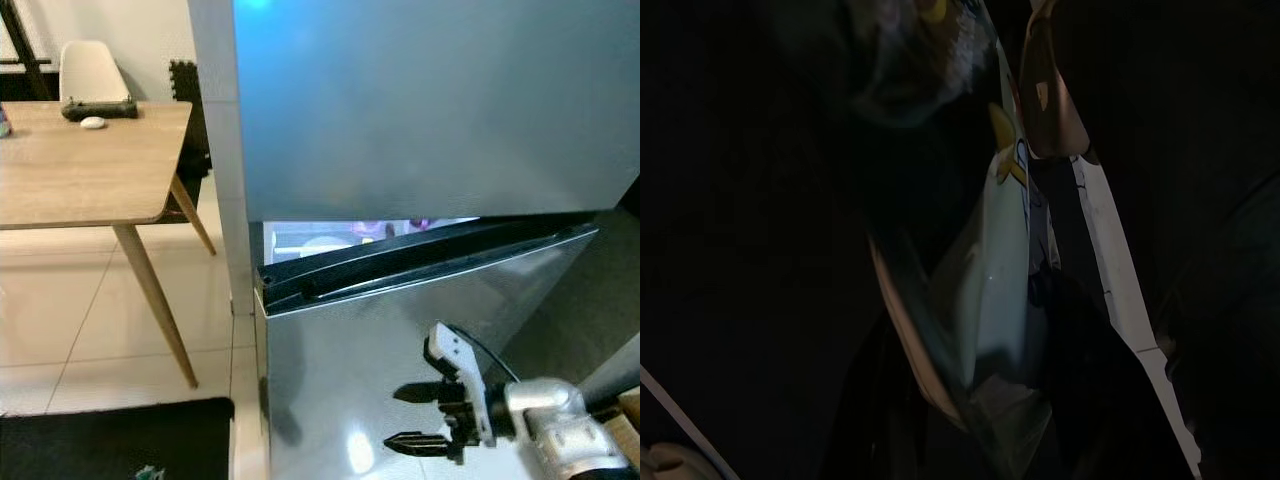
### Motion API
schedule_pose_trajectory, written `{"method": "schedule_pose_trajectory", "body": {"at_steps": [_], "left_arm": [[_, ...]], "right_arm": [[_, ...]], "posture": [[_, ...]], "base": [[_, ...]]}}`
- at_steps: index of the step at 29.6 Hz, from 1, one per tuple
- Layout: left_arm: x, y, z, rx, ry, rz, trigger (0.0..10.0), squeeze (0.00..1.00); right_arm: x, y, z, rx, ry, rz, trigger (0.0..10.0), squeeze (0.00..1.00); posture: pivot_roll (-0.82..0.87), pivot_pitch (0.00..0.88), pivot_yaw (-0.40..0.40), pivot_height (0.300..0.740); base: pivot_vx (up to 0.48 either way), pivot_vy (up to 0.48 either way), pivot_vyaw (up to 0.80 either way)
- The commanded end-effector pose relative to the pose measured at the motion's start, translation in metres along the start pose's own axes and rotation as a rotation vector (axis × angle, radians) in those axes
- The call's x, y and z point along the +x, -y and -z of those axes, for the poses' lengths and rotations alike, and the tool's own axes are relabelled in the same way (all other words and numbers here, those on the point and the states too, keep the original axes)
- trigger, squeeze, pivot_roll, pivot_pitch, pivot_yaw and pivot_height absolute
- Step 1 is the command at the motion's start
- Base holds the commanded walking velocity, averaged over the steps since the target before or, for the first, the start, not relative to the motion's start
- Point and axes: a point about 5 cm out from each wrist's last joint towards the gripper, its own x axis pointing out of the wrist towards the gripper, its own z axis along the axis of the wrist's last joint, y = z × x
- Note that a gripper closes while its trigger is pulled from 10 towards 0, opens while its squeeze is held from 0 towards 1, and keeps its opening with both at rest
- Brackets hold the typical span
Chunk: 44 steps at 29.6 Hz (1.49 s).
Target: Restocking fridge
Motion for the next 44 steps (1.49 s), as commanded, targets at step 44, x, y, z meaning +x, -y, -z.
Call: {"method": "schedule_pose_trajectory", "body": {"at_steps": [44], "left_arm": [[0.001,0.000,-0.043,0.009,0.124,-0.017,10.0,0.00]], "right_arm": [[0.053,-0.078,0.172,0.567,-0.380,0.629,10.0,0.00]], "posture": [[-0.09,0.000,-0.016,0.740]], "base": [[0.000,0.000,0.25]]}}
